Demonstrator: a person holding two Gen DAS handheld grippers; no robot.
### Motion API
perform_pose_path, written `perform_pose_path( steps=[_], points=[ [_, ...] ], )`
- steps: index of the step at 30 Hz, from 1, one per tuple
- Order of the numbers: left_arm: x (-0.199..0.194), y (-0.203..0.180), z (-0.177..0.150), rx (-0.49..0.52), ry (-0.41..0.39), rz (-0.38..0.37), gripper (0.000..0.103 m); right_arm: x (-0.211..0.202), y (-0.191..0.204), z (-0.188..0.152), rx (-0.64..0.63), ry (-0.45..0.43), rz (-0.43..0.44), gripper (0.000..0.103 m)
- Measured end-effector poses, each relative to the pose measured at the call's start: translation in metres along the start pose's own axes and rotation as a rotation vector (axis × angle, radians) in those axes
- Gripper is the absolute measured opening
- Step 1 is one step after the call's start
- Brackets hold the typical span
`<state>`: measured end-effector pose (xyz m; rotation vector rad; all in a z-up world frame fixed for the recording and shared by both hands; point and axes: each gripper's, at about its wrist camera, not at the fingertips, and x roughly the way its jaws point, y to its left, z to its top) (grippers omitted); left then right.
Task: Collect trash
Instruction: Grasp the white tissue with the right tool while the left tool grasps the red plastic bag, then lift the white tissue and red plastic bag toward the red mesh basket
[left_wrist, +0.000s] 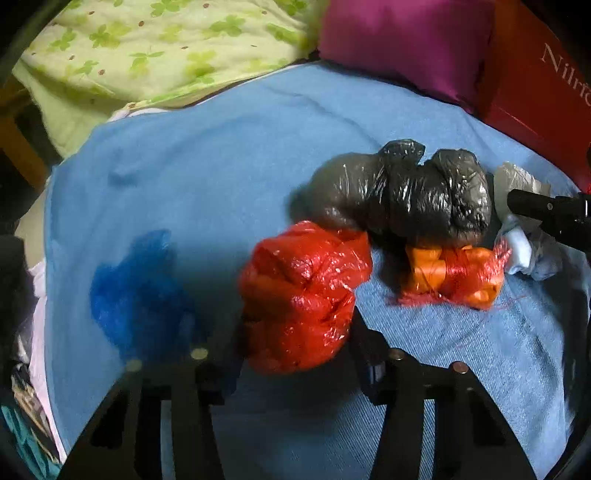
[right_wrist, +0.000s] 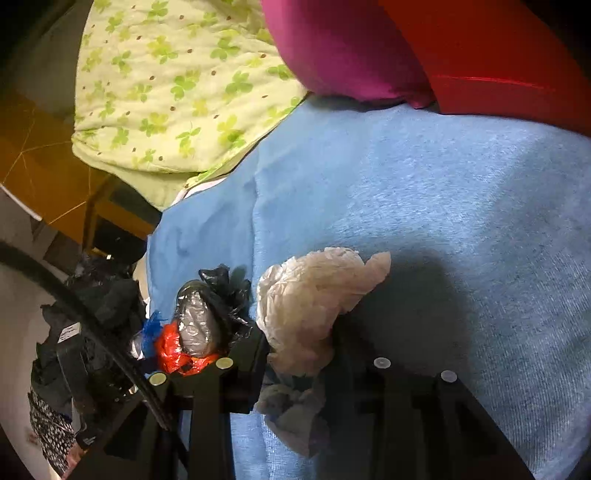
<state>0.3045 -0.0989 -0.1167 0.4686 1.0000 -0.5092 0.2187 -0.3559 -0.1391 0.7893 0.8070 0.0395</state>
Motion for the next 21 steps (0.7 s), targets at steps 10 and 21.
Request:
perform_pose_path(
  steps=[10, 21],
  points=[
    [-0.067, -0.01, -0.029, -0.102, -0.091, 0.033, 0.045, -0.041, 0.036, -0.028, -0.2, -0.122, 0.005, 0.03],
    [-0.169, -0.067, -0.086, -0.186, -0.186, 0.13, 0.045, -0.136, 0.064, -0.097, -0.34, -0.184, 0.059, 0.03]
  ],
)
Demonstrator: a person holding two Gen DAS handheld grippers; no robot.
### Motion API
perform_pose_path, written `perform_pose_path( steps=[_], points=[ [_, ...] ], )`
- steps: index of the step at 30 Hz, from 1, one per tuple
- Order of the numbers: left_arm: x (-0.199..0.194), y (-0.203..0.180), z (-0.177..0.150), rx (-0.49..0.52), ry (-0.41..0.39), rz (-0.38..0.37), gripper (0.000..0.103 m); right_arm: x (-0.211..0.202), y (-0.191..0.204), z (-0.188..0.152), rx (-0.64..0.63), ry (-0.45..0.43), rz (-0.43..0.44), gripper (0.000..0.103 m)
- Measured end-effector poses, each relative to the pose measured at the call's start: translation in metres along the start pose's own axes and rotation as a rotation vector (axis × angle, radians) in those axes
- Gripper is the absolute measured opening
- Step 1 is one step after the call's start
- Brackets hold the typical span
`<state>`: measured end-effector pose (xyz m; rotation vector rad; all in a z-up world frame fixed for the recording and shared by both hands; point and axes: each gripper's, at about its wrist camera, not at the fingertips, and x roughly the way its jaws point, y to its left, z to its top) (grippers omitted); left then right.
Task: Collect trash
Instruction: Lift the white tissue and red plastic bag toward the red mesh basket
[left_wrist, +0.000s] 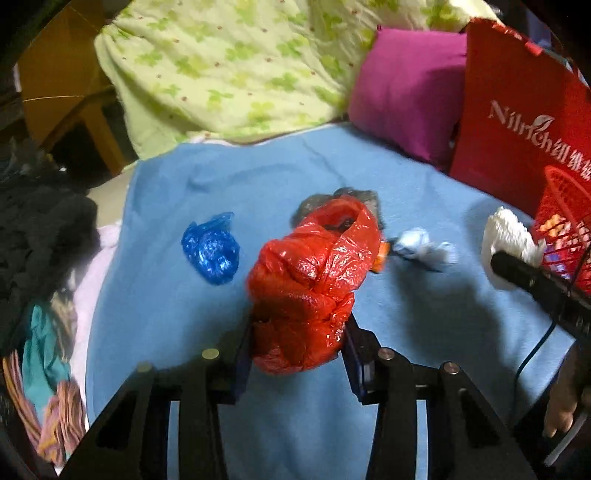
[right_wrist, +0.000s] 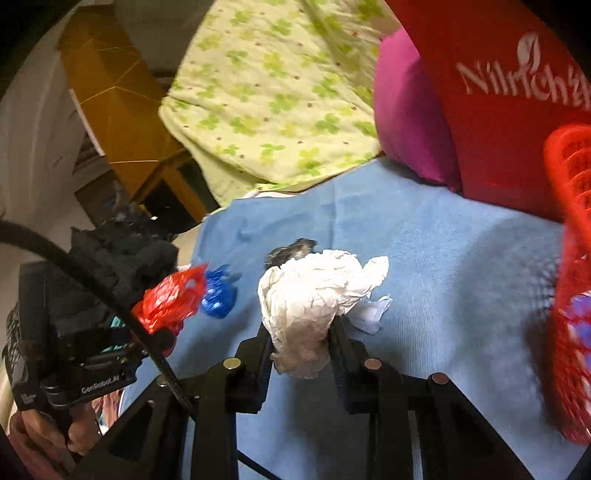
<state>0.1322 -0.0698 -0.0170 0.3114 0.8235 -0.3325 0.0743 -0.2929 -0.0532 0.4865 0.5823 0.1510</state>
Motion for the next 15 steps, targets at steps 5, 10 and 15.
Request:
perform_pose_path(
  steps=[5, 10, 15],
  points=[
    [-0.046, -0.016, -0.011, -0.02, -0.059, 0.009, 0.045, -0.057, 0.022, 0.0, -0.05, -0.041, 0.027, 0.03],
    [-0.087, -0.022, -0.019, -0.05, -0.111, -0.009, 0.045, -0.106, 0.034, 0.002, -0.057, -0.085, 0.055, 0.03],
    [-0.12, -0.027, -0.024, -0.055, -0.165, 0.024, 0.045, -0.139, 0.044, 0.0, -0.074, -0.111, 0.052, 0.03]
  ],
)
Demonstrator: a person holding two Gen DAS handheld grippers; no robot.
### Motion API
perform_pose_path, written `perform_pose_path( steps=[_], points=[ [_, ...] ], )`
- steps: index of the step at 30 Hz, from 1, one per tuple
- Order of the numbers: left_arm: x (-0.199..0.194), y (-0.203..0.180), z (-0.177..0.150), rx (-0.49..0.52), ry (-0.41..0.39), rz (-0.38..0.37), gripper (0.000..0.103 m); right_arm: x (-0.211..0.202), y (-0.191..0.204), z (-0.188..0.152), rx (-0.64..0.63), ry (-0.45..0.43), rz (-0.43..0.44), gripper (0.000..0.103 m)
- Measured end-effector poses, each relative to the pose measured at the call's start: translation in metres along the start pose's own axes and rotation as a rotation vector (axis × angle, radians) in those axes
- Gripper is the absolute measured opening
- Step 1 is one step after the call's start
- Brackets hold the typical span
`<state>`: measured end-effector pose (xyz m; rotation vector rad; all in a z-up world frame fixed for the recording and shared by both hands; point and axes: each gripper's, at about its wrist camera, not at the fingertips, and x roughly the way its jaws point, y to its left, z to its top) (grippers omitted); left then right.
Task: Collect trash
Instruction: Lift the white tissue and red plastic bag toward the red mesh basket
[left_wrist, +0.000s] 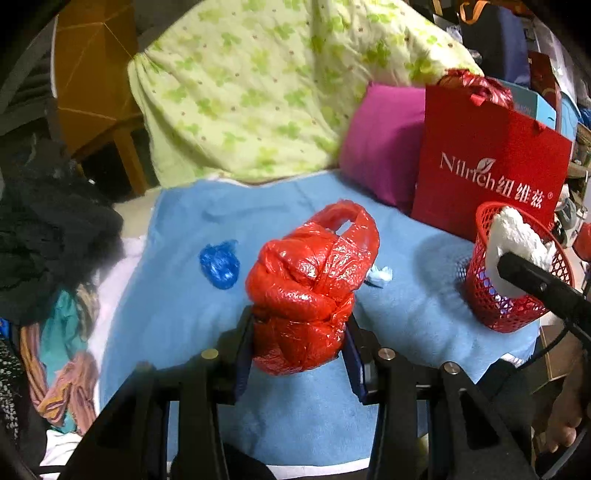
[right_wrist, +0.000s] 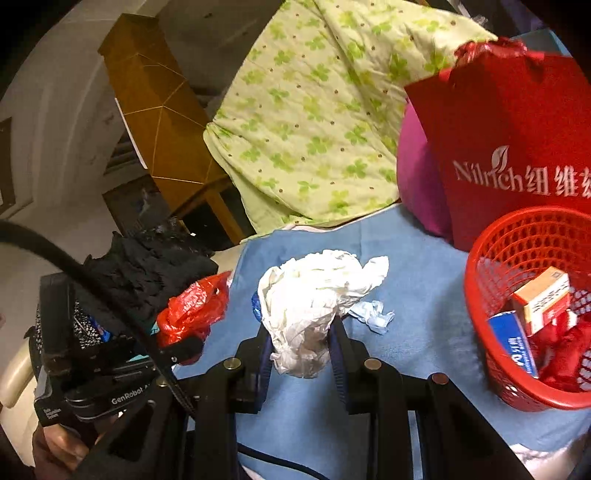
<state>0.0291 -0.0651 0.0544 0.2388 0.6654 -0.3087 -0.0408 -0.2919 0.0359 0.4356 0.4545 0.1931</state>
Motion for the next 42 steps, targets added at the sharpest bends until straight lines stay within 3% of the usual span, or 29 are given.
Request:
perform_pose_path(
  steps=[10, 17, 31, 42],
  points=[
    [-0.056, -0.01, 0.005, 0.024, -0.116, 0.04, 0.046, -0.045, 0.035, 0.002, -0.089, -0.057, 0.019, 0.03],
    [-0.074, -0.018, 0.011, 0.026, -0.154, 0.07, 0.046, -0.063, 0.047, 0.006, -0.117, -0.098, 0.03, 0.03],
    [-0.094, -0.051, 0.017, 0.098, -0.208, 0.11, 0.046, -0.088, 0.037, 0.002, -0.106, -0.139, 0.036, 0.03],
    [-0.09, -0.076, 0.023, 0.145, -0.204, 0.102, 0.046, -0.104, 0.017, 0.003, -0.065, -0.168, 0.018, 0.03]
  ],
)
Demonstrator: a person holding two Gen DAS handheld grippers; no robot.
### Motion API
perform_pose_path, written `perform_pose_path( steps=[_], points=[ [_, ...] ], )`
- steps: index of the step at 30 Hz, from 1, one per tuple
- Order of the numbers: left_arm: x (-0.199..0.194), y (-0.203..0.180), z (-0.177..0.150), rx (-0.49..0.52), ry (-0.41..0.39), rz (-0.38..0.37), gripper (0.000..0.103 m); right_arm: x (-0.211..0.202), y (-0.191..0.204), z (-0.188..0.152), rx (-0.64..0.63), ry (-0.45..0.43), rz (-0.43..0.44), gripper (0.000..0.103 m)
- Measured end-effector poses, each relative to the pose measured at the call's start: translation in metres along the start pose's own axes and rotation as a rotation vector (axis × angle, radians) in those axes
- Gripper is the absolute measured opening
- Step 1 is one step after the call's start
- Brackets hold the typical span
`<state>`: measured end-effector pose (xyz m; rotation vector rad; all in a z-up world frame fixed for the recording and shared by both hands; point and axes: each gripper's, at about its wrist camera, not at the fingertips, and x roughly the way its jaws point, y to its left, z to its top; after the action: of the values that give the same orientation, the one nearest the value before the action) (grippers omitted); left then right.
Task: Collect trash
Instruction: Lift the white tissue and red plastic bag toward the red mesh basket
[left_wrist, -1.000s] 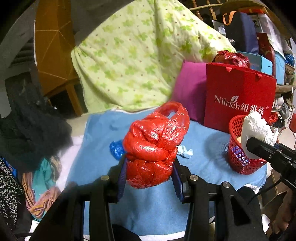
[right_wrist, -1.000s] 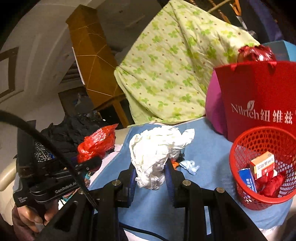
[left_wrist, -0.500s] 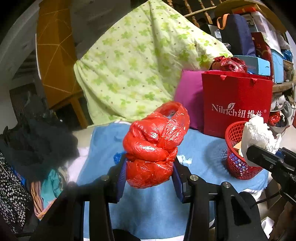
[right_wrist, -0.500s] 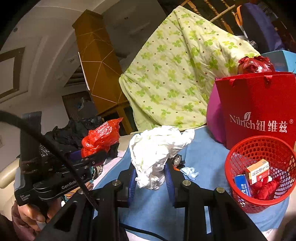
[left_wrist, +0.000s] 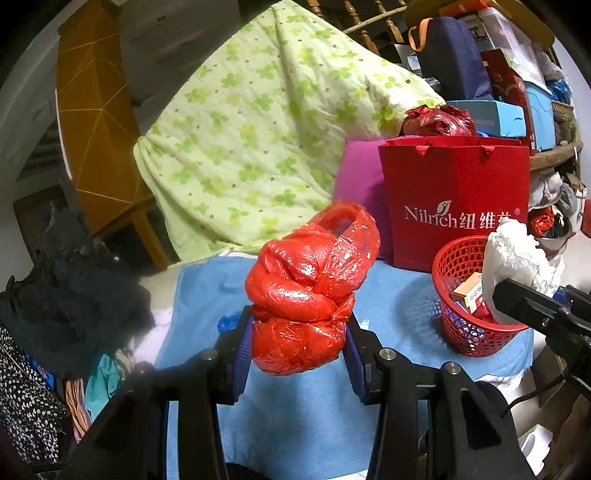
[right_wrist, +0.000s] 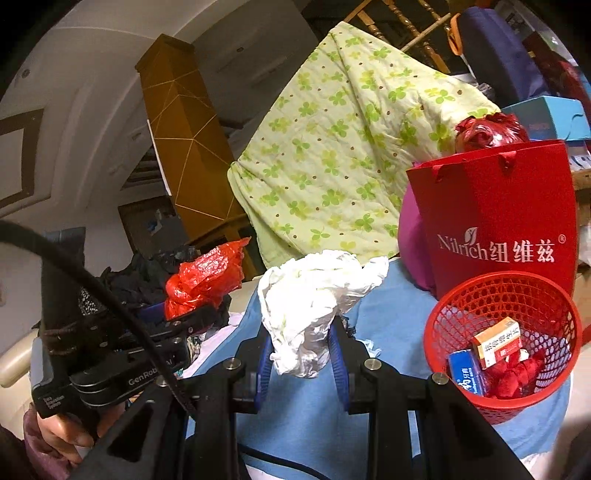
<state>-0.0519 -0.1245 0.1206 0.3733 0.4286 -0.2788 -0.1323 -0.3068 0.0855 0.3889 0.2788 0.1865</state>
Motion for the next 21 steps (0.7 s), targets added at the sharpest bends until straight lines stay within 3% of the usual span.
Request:
perform_pose_path(
  steps=[21],
  points=[
    [0.006, -0.041, 0.009, 0.074, 0.008, -0.021, 0.047, -0.02, -0.037, 0.001, 0.078, -0.032, -0.043, 0.03]
  ],
)
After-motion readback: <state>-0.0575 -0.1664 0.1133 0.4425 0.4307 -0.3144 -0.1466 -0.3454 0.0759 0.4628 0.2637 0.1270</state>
